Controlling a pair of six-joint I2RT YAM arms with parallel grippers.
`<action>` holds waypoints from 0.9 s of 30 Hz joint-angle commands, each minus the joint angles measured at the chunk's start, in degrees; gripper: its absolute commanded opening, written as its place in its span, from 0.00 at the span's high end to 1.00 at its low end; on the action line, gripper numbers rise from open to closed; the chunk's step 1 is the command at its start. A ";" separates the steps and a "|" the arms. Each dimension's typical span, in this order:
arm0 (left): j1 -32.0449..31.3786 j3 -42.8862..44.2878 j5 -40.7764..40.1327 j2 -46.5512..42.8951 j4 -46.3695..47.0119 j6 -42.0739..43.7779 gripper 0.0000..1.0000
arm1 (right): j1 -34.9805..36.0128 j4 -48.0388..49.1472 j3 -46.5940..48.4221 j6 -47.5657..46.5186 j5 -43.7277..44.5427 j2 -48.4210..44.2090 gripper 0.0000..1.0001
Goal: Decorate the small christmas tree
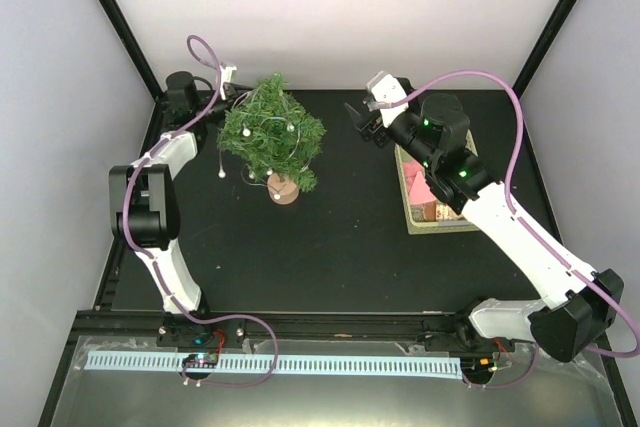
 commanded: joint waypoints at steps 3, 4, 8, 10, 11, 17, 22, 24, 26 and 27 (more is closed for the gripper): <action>-0.24 1.48 2.62 -2.98 -6.53 5.13 0.78 | -0.31 1.73 -1.24 1.16 -0.75 -1.51 0.19; -0.12 1.47 1.32 -3.66 -8.62 6.38 0.77 | -0.31 1.70 -1.46 1.27 -0.86 -1.59 0.19; 0.91 0.43 -6.52 -6.62 -13.66 9.26 0.71 | -0.31 1.41 -2.83 1.53 -1.27 -2.53 0.19; 1.82 -0.95 -10.41 -8.25 -13.04 7.89 0.68 | -0.27 1.43 -3.83 1.68 -1.58 -2.97 0.19; 2.28 -1.67 -13.28 -9.04 -12.63 6.72 0.63 | -0.30 1.47 -4.31 1.83 -1.75 -3.06 0.19; 3.59 -3.31 -17.69 -12.52 -12.80 2.96 0.51 | -0.34 3.50 -8.51 5.28 -3.77 -3.43 0.20; 4.29 -2.51 -22.87 -15.39 -16.91 0.70 0.49 | -0.30 2.52 -9.85 9.70 -4.69 -2.17 0.20; 4.88 -2.46 -26.25 -16.88 -18.19 -1.42 0.48 | -0.31 1.87 -10.13 11.07 -5.43 -1.49 0.20; 5.49 -2.35 -29.79 -18.44 -20.51 -2.93 0.45 | -0.30 1.78 -10.68 12.47 -5.26 -1.02 0.21; 5.78 -2.15 -33.48 -19.39 -22.37 -3.78 0.43 | -0.31 1.82 -10.86 13.22 -5.05 -0.69 0.21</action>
